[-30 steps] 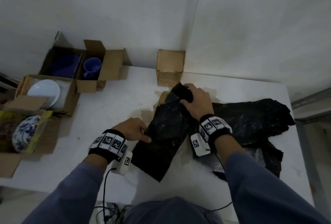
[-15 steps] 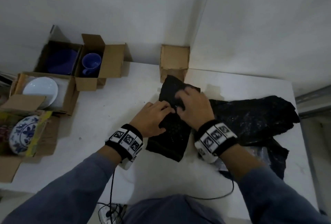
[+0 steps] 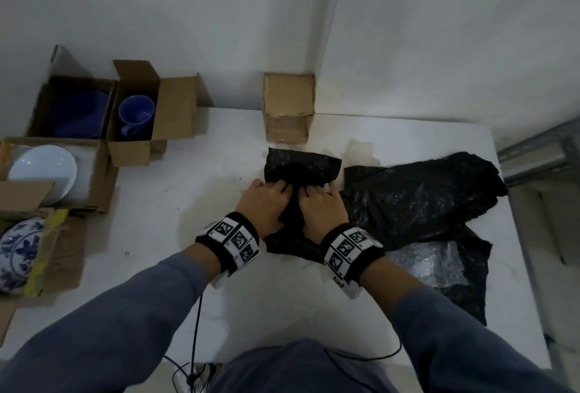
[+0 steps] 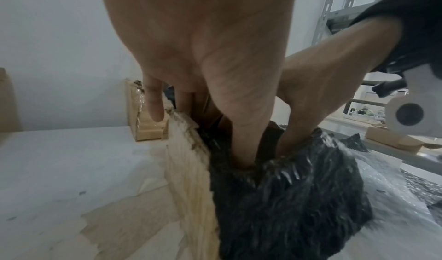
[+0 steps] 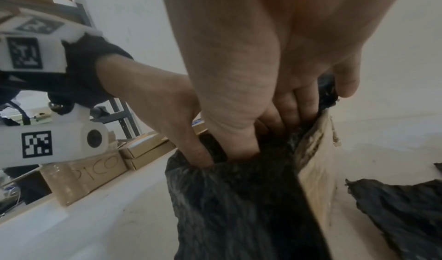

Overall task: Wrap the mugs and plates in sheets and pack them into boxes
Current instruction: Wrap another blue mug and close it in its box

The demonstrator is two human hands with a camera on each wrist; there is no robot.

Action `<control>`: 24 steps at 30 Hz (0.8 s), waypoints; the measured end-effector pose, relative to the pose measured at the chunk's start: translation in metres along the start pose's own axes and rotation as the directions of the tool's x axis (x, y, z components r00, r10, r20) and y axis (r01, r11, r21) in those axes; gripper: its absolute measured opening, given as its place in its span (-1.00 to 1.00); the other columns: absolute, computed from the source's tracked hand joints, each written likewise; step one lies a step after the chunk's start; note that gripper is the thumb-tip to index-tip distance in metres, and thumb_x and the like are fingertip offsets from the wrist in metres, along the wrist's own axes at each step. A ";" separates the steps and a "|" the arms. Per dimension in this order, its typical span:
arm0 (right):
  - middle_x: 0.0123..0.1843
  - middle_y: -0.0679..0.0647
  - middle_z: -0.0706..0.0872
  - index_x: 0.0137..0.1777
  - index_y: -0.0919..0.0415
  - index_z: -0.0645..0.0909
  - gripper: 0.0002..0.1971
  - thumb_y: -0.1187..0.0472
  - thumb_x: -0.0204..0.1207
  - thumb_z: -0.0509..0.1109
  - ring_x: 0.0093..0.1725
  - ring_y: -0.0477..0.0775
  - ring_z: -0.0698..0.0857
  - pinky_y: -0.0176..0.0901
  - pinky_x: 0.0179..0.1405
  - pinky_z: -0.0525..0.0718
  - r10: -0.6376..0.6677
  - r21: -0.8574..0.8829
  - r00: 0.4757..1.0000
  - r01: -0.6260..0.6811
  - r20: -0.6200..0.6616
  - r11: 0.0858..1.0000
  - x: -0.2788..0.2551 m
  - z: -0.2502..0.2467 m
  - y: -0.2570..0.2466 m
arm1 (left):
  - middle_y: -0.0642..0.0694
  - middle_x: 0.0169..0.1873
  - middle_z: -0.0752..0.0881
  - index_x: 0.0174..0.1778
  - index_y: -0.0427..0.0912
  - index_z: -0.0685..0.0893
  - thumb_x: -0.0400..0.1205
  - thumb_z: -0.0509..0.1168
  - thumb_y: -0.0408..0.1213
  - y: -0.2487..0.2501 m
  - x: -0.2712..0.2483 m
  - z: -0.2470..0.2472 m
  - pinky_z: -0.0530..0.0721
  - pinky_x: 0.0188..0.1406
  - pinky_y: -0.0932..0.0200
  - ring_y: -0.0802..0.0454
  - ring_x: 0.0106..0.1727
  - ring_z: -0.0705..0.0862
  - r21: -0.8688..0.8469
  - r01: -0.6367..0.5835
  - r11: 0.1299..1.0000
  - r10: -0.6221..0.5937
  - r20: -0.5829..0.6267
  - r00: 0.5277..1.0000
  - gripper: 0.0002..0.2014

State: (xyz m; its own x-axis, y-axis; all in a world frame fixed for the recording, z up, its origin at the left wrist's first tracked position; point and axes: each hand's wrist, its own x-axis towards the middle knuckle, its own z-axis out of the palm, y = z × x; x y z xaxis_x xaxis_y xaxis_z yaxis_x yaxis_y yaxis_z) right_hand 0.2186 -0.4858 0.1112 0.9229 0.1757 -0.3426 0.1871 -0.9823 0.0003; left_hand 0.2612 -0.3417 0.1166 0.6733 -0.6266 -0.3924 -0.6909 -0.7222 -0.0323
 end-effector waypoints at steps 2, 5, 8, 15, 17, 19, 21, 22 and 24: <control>0.29 0.16 0.58 0.48 0.24 0.41 -0.38 0.14 0.40 0.42 0.32 0.21 0.57 0.29 0.63 0.08 0.009 -0.024 0.999 -0.009 0.031 1.000 0.004 0.003 -0.001 | -0.09 0.21 0.57 0.47 -0.15 0.42 0.48 0.35 -0.01 0.005 0.003 0.002 0.50 -0.01 0.03 -0.08 0.09 0.66 0.007 0.029 1.000 -0.029 0.020 0.999 -0.36; 0.31 0.21 0.52 0.52 0.23 0.35 -0.32 0.12 0.39 0.44 0.28 0.25 0.59 0.30 0.63 0.05 0.002 -0.032 0.998 0.000 0.062 1.000 0.008 0.005 -0.002 | -0.13 0.28 0.53 0.47 -0.15 0.42 0.52 0.32 -0.03 0.008 0.008 0.003 0.56 0.01 0.00 -0.11 0.15 0.65 -0.025 0.053 0.998 -0.051 0.055 0.997 -0.40; 0.33 0.21 0.49 0.54 0.22 0.32 -0.28 0.08 0.38 0.44 0.29 0.25 0.58 0.31 0.62 0.07 -0.023 -0.002 0.994 0.024 0.107 1.000 0.012 0.004 0.000 | -0.16 0.34 0.47 0.51 -0.16 0.37 0.53 0.35 -0.03 0.006 0.014 0.003 0.58 0.07 -0.04 -0.15 0.23 0.61 -0.073 0.049 0.996 -0.039 0.120 0.992 -0.36; 0.19 0.14 0.63 0.35 0.20 0.50 -0.52 0.14 0.42 0.39 0.18 0.20 0.62 0.08 0.43 0.39 -0.078 0.032 0.988 0.074 0.130 0.997 0.011 -0.006 0.007 | -0.07 0.17 0.64 0.39 -0.12 0.48 0.53 0.30 -0.10 0.004 0.009 -0.009 0.53 -0.07 0.05 -0.13 0.08 0.69 -0.061 0.009 0.998 -0.007 0.038 0.999 -0.51; 0.10 0.11 0.66 0.21 0.17 0.57 -0.67 0.16 0.45 0.35 0.12 0.18 0.64 0.07 0.33 0.44 -0.055 -0.002 0.996 0.055 0.073 0.998 0.005 -0.010 0.006 | -0.05 0.17 0.62 0.40 -0.12 0.46 0.48 0.34 -0.09 0.008 0.005 -0.007 0.49 -0.03 0.04 -0.10 0.10 0.67 -0.048 0.027 0.998 -0.027 -0.015 1.000 -0.45; 0.12 0.12 0.66 0.22 0.18 0.56 -0.64 0.11 0.44 0.36 0.14 0.18 0.63 0.09 0.30 0.45 -0.016 -0.028 0.998 0.018 0.054 0.999 0.001 -0.013 0.001 | -0.04 0.20 0.62 0.42 -0.10 0.43 0.45 0.35 -0.07 0.011 0.004 -0.001 0.47 0.14 -0.04 -0.09 0.16 0.65 -0.036 0.050 0.998 -0.051 -0.027 0.998 -0.40; 0.24 0.16 0.61 0.38 0.23 0.46 -0.45 0.04 0.42 0.41 0.27 0.21 0.58 0.21 0.44 0.37 0.015 -0.023 0.993 -0.013 0.116 1.000 0.001 -0.011 -0.004 | -0.03 0.27 0.61 0.47 -0.09 0.41 0.46 0.35 -0.05 0.012 0.007 0.006 0.35 0.38 -0.23 -0.08 0.27 0.61 -0.052 0.074 0.996 -0.073 0.008 0.997 -0.37; 0.30 0.17 0.59 0.45 0.25 0.41 -0.37 0.02 0.40 0.42 0.33 0.22 0.55 0.29 0.52 0.27 0.029 -0.007 0.989 -0.028 0.147 1.000 0.003 -0.008 -0.005 | -0.02 0.29 0.60 0.50 -0.07 0.39 0.46 0.36 -0.03 0.012 0.010 0.008 0.25 0.45 -0.35 -0.07 0.32 0.59 -0.066 0.083 0.994 -0.081 0.034 0.996 -0.34; 0.33 0.16 0.59 0.50 0.24 0.36 -0.30 -0.02 0.39 0.43 0.37 0.23 0.53 0.43 0.58 0.09 0.047 0.025 0.980 -0.053 0.195 0.998 0.008 -0.005 -0.006 | 0.01 0.30 0.61 0.50 -0.04 0.41 0.44 0.39 -0.02 0.011 0.017 0.011 0.11 0.47 -0.56 -0.05 0.35 0.58 -0.095 0.089 0.991 -0.081 0.081 0.993 -0.32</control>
State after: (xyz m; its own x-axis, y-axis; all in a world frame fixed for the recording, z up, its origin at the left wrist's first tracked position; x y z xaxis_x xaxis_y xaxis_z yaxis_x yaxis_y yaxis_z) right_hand 0.2269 -0.4779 0.1135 0.8471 0.1136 -0.5191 0.1299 -0.9915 -0.0050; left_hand 0.2623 -0.3566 0.0995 0.7037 -0.5398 -0.4619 -0.5999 -0.7998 0.0208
